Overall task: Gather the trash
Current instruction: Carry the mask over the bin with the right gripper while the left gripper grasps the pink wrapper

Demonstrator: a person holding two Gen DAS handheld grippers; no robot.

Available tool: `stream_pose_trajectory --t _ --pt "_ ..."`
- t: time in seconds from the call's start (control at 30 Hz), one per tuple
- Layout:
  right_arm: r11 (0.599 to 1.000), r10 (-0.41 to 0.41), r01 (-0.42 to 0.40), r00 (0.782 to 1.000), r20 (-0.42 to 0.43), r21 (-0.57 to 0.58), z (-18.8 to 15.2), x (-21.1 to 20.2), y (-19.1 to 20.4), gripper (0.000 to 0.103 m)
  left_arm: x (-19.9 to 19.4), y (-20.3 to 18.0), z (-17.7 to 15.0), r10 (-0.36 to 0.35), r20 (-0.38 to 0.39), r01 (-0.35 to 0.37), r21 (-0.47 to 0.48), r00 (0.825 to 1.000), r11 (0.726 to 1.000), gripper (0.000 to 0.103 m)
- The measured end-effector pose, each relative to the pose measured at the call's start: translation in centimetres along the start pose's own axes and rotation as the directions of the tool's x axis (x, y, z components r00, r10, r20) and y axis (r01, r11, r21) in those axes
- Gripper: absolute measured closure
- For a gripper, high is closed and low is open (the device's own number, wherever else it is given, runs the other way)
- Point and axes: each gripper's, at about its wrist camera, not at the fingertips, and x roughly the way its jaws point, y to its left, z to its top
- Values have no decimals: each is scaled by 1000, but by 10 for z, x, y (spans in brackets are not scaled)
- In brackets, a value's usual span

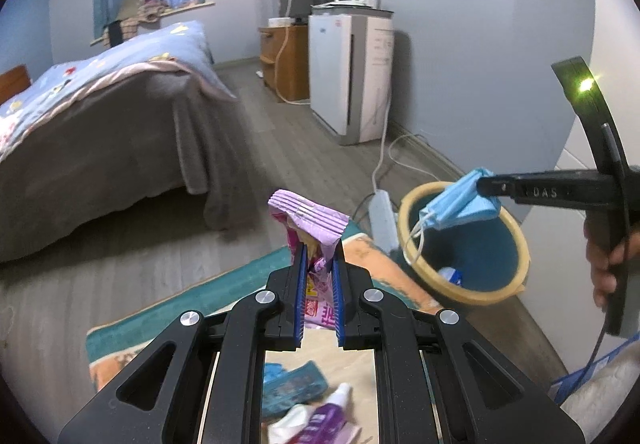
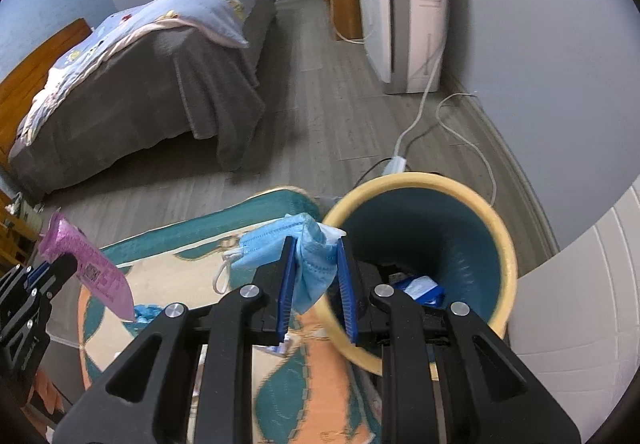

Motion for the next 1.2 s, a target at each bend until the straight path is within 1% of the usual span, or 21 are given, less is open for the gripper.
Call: stream_pose_trajectory --t 0.1,0.23,0.4,0.57,0.67,0.8,1.0,1.1,1.2 --pt "999 -31 31 1000 4 12 0 0 -12 83 6 -11 0 -18 -4 19 16 1000 1000 91" --pt "996 -94 94 995 17 4 2 1 -23 83 16 -27 -3 -42 -17 42 41 999 998 91" --pt "992 -128 128 992 5 11 1 7 -36 83 27 -55 -5 -62 -35 64 86 997 994 90" --pt "985 -167 167 986 3 34 1 7 -52 83 42 -84 2 -88 -58 94 108 994 990 90" --pt "971 -234 235 972 -8 52 -1 10 -68 83 54 -97 10 -108 -71 114 99 992 988 90" --pt "952 -274 279 960 -59 126 -6 20 -99 83 76 -117 20 -121 -102 132 105 987 986 90" --pt "923 -306 316 949 -76 218 -10 21 -132 83 103 -139 28 -123 -121 140 140 985 980 90" --pt "919 -299 308 951 -75 245 -11 20 -136 83 113 -145 35 -137 -114 151 128 984 980 90" --pt "919 -303 308 951 -61 245 -8 19 -133 83 118 -147 43 -148 -93 157 103 985 982 90"
